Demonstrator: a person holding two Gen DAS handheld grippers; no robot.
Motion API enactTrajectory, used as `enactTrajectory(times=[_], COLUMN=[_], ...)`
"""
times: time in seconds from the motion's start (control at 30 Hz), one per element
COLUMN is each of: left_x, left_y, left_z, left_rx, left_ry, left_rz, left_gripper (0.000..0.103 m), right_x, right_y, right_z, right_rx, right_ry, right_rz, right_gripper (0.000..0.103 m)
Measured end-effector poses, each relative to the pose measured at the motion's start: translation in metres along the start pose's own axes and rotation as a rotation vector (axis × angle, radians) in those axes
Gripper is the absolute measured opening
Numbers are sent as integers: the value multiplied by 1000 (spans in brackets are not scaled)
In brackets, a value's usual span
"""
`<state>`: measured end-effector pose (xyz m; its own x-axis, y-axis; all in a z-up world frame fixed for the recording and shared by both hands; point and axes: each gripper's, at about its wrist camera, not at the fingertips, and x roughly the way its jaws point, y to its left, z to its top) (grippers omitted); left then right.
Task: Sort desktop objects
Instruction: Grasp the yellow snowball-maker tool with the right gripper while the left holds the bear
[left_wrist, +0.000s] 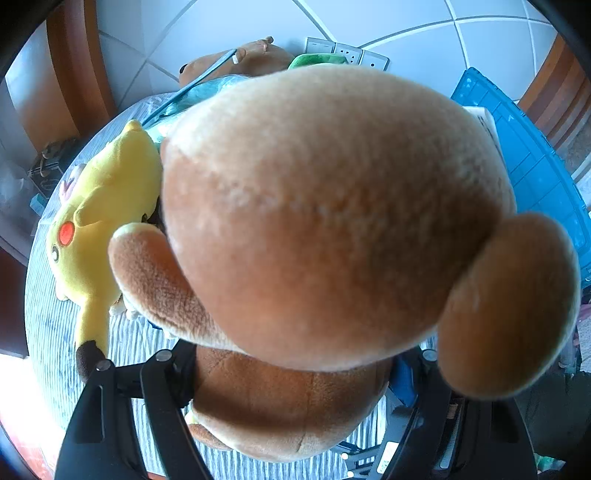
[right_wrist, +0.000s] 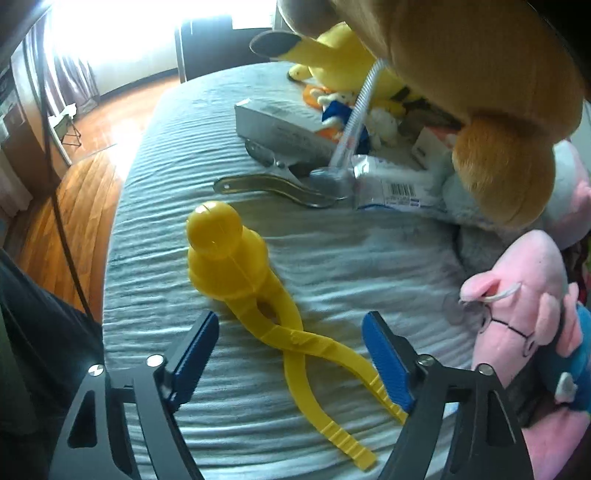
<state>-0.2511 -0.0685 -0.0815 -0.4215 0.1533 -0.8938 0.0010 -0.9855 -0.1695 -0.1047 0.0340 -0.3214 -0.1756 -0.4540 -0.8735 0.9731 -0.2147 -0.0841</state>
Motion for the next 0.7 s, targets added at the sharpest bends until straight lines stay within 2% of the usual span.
enactTrajectory(times=[0.17, 0.4, 0.57, 0.63, 0.7], left_x=[-7, -16, -21, -24, -21], left_y=[0, 2, 3, 5, 9], left_z=[5, 8, 12, 13, 6], left_rx=[-1, -4, -5, -7, -9], left_ry=[-5, -11, -11, -12, -12], left_rz=[0, 3, 5, 7, 9], left_gripper=[79, 79, 79, 79, 79], right_x=[11, 15, 10, 9, 6], right_y=[2, 7, 7, 6, 3], right_z=[-2, -3, -6, -6, -8], right_rx=[-4, -2, 22, 30, 45], right_ry=[34, 46, 55, 55, 61], right_rz=[7, 10, 11, 4, -7], right_gripper=[73, 56, 52, 34, 31])
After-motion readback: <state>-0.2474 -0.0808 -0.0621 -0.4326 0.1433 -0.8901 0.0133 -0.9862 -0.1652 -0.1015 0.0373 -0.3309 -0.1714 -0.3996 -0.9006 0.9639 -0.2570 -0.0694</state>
